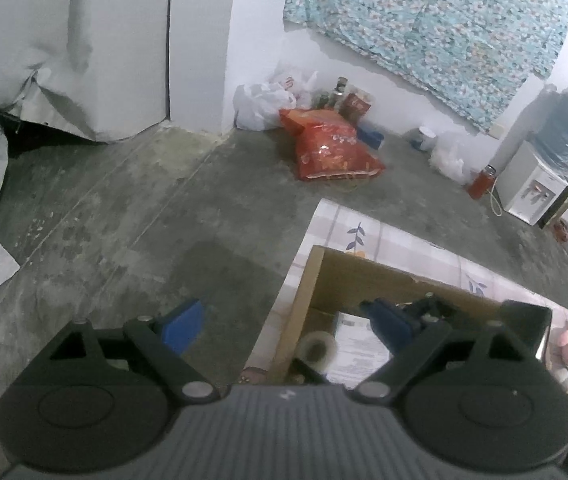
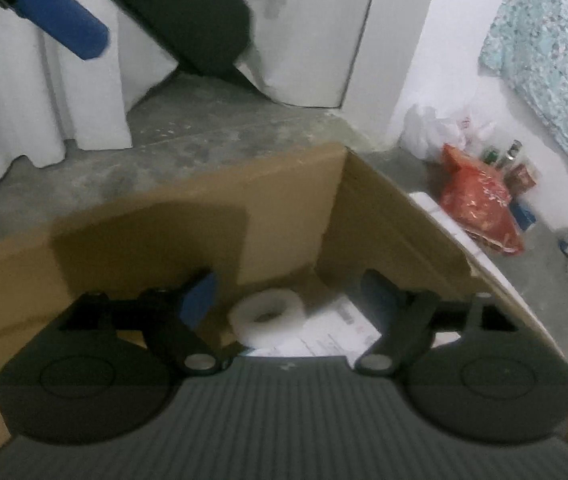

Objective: Organize soft objects
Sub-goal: 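Lower medicine box into cardboard box with left gripper while right releases tape roll there, then move both grippers back over the table toward the light blue towel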

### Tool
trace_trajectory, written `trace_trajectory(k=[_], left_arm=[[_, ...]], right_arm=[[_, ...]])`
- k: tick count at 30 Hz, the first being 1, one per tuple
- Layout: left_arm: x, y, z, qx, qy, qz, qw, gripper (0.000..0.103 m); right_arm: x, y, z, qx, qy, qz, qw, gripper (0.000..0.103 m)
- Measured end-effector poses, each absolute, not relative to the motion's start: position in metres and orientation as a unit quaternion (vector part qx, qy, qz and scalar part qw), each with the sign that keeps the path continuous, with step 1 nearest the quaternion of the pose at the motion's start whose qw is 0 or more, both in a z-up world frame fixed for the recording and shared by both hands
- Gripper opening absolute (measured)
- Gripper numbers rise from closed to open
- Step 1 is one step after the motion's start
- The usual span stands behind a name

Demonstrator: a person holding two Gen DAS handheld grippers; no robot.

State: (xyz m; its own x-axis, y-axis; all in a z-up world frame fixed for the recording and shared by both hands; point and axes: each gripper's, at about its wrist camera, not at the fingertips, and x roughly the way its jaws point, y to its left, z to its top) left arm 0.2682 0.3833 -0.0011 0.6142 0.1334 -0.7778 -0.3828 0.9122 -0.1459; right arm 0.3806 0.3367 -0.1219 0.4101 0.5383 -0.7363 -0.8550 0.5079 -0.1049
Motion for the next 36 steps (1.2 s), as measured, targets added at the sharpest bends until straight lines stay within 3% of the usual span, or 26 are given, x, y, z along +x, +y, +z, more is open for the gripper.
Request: trace_trajectory(k=[10,15,20,27,36], left_arm=[[0.263,0.374,0.002,-0.149,0.412,0.133,0.889,0.092],[0.247,0.354,0.021,-0.145,0.409,0.11,0.894,0.092],[0.213,0.319,0.046,-0.14,0.397,0.069,0.905,0.097],[0.147,0.229,0.053,-0.104,0.399,-0.019,0.911,0.099],[0.091,0.093,0.01,-0.073,0.439,-0.141,0.884,0.099]], right_arm=[[0.385,0.24,-0.054,-0.115,0.355,0.424,0.826,0.08],[0.335,0.158,0.001,-0.053,0.341,0.424,0.837,0.081],[0.257,0.059,0.036,0.007,0.312,0.405,0.859,0.089],[0.135,-0.06,0.016,0.087,0.322,0.342,0.878,0.091],[0.027,-0.182,-0.027,0.099,0.335,0.199,0.916,0.091]])
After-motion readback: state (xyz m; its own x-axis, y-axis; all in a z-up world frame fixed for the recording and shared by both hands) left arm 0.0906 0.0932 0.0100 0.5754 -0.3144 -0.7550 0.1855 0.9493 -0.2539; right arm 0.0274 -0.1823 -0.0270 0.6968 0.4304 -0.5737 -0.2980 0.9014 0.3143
